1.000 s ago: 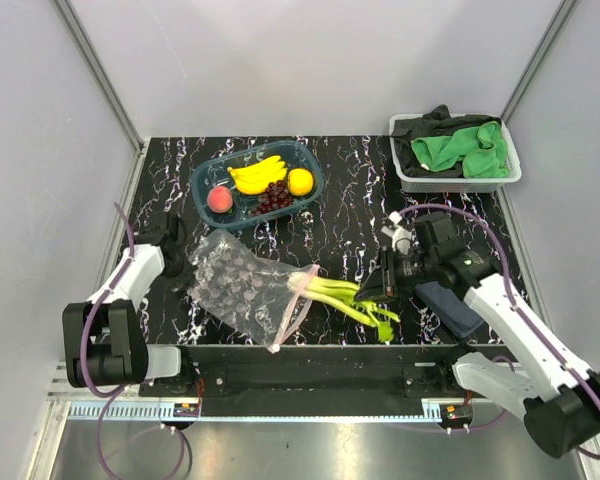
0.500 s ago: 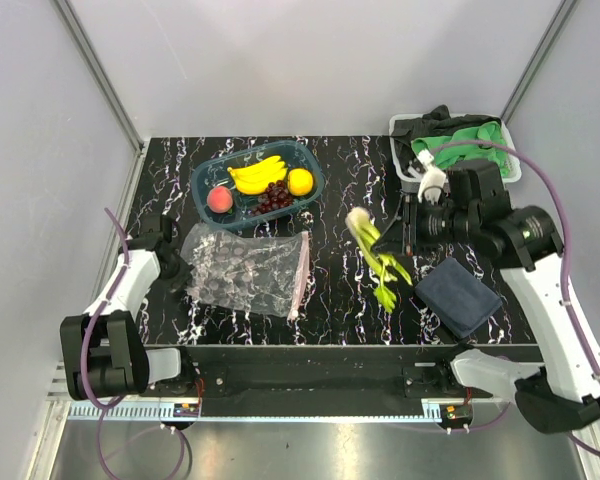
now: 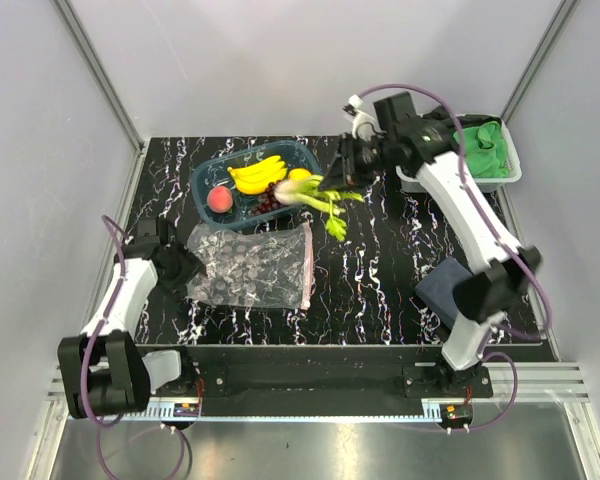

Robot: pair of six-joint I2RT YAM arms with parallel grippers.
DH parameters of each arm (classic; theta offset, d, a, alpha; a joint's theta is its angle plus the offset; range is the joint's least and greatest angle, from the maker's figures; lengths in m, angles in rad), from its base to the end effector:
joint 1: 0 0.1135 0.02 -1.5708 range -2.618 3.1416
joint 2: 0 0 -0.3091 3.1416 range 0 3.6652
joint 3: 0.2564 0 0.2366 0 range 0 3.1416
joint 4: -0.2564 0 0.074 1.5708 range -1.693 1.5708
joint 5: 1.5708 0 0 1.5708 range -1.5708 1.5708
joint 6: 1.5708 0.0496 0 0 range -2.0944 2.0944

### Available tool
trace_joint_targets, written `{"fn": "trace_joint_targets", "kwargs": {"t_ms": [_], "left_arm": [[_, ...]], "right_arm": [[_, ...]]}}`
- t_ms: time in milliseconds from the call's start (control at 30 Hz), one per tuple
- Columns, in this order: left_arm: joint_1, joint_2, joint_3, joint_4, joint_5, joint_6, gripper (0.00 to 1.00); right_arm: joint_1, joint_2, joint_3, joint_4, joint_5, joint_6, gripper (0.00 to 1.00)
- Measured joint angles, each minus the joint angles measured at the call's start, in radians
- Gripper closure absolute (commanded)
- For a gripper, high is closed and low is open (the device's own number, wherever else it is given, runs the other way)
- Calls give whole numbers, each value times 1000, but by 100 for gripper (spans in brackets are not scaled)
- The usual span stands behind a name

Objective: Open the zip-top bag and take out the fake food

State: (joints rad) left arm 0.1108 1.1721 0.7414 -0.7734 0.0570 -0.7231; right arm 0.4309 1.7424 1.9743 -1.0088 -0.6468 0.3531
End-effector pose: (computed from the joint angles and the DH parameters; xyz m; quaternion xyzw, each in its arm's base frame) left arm 0.1765 0.0168 0.2420 -0.3933 0.9007 -0.0816 0.1653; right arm 0.3171 0.1787 0.4494 -0.1568 0.8690 0.4109 0.2268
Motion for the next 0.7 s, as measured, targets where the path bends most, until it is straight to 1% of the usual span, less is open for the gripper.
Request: {"fn": "trace_joint_targets", "kwargs": {"t_ms": [100, 267, 400, 700], "left_arm": [[0, -55, 0, -12, 34, 0, 22], [-9, -77, 0, -39, 54, 10, 22], [-21, -88, 6, -60, 58, 47, 23], [-66, -89, 94, -98, 34, 121, 23]], "right_arm": [[0, 165, 136, 40, -74, 9, 100], [2, 394, 395, 65, -177, 45, 100], [13, 527, 550, 108, -253, 98, 100], [97, 585, 550, 159, -333, 159, 100]]}}
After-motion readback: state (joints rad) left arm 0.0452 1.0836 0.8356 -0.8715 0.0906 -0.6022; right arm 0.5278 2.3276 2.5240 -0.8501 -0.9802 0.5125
